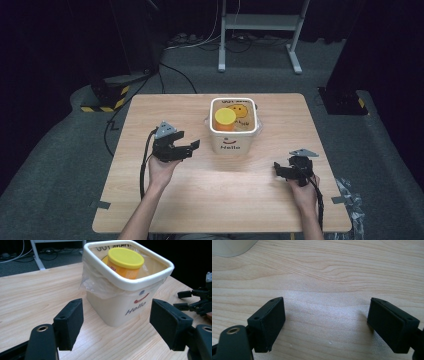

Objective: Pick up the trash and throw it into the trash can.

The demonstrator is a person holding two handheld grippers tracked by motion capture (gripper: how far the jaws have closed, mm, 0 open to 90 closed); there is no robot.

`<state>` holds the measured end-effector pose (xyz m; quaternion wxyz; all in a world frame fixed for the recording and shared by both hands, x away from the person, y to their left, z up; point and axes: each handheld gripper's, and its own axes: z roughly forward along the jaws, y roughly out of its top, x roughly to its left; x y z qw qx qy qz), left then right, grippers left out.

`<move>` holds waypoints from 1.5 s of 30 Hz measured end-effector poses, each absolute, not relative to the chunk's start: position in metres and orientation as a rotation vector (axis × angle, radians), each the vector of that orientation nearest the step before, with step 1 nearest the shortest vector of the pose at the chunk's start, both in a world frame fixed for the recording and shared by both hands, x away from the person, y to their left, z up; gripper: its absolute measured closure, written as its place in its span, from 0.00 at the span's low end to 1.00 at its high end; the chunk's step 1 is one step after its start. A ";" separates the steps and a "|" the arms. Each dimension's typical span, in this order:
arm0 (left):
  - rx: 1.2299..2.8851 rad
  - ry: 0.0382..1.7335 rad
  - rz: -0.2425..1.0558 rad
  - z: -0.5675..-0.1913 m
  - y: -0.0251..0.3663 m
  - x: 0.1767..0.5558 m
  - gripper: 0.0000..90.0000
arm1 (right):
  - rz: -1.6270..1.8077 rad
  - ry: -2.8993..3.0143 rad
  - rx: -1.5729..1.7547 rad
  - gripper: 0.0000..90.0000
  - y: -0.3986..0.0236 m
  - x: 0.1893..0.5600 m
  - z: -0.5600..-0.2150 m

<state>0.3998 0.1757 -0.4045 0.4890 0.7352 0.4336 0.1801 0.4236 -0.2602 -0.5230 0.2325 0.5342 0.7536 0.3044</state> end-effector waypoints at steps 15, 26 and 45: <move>1.846 1.092 0.460 -0.426 0.175 0.396 0.30 | 0.837 2.070 1.469 0.16 -0.260 0.424 -0.523; 1.892 1.136 0.471 -0.449 0.171 0.397 0.30 | 0.836 2.070 1.468 0.16 -0.260 0.424 -0.523; 2.009 1.231 0.551 -0.500 0.167 0.412 0.30 | 0.837 2.073 1.476 0.16 -0.260 0.423 -0.523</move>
